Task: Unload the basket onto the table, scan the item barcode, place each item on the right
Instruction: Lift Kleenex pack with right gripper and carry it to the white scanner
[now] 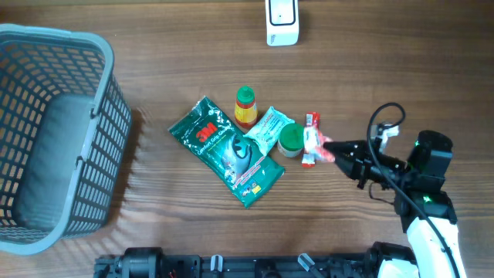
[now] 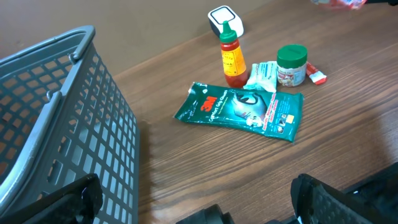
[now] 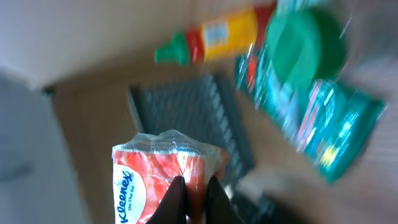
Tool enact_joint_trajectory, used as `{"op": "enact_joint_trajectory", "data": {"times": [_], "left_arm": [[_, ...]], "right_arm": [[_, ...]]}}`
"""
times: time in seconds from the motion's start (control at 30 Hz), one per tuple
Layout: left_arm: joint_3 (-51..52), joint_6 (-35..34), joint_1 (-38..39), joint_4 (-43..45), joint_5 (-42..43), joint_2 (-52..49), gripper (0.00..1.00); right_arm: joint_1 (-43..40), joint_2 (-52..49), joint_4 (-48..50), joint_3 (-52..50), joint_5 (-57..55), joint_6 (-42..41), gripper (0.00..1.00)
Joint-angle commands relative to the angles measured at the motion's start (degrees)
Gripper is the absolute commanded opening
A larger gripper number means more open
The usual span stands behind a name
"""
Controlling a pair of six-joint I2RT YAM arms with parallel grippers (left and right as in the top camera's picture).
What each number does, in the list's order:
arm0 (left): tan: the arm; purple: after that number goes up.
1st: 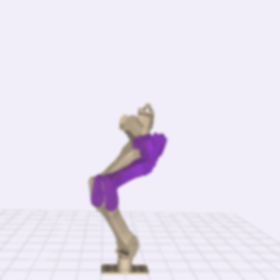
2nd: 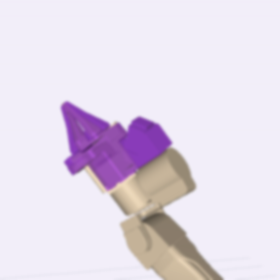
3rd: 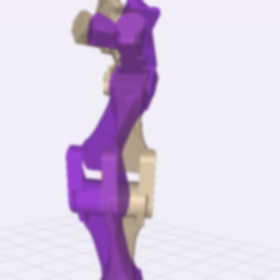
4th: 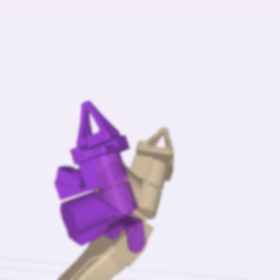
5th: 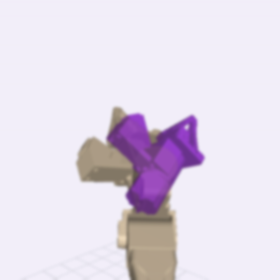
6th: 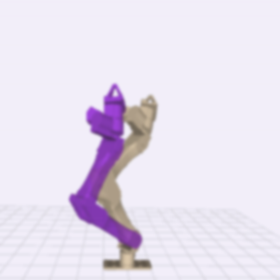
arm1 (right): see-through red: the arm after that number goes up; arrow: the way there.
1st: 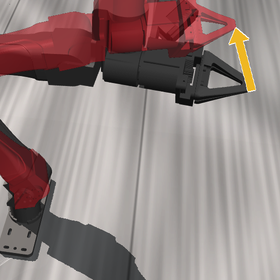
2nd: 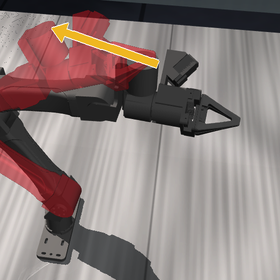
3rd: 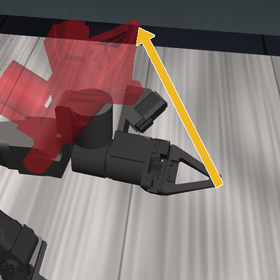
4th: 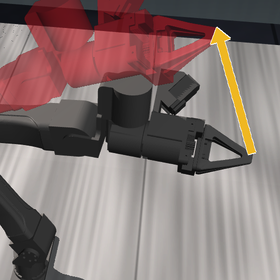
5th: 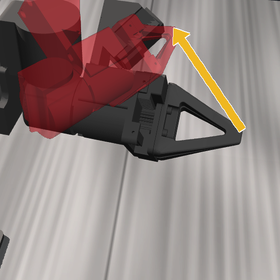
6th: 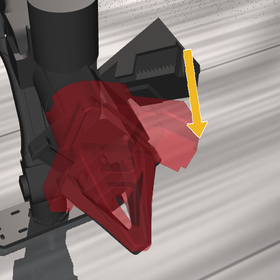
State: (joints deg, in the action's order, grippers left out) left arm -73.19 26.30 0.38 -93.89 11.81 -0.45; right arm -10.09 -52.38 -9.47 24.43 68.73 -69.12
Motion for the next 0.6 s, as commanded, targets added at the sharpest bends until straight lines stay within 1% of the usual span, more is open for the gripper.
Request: {"op": "enact_joint_trajectory", "data": {"times": [0.0, 0.07, 0.13, 0.23, 0.27, 0.4, 0.5, 0.53, 0.57], "left_arm": [[0.0, 0.3, 0.2, 0.1, -0.1, 0.2, 1.00], [0.0, 0.3, 0.2, 0.1, -0.1, 0.2, 1.00], [0.0, 0.3, 0.2, 0.1, -0.1, 0.2, 1.00], [0.0, 0.3, 0.2, 0.1, -0.2, 0.2, 1.00], [0.0, 0.3, 0.2, 0.1, -0.1, 0.2, 1.00], [0.0, 0.3, 0.2, 0.1, -0.1, 0.2, 1.00], [0.0, 0.3, 0.2, 0.1, -0.1, 0.2, 1.00], [0.0, 0.3, 0.2, 0.1, -0.1, 0.2, 1.00], [0.0, 0.3, 0.2, 0.1, -0.1, 0.2, 1.00]], "right_arm": [[-0.1, 0.6, -1.8, 0.3, 14.4, -4.7, 0.04], [0.0, 0.6, -2.3, 0.3, 14.2, -4.8, 0.04], [0.0, 0.7, -2.2, 0.3, 13.3, -7.1, 0.04], [2.4, 2.8, -2.8, 0.3, 6.9, -17.1, 0.04], [4.4, 4.3, -3.4, 0.3, 2.3, -21.1, 0.04], [13.5, 9.2, -3.4, 0.3, -13.4, -32.2, 0.05], [20.1, 10.3, -5.2, 0.3, -20.2, -33.3, 0.05], [21.4, 10.2, -7.2, 0.3, -22.0, -33.4, 0.05], [23.8, 10.2, -12.8, 0.3, -25.2, -34.6, 0.04]]}}
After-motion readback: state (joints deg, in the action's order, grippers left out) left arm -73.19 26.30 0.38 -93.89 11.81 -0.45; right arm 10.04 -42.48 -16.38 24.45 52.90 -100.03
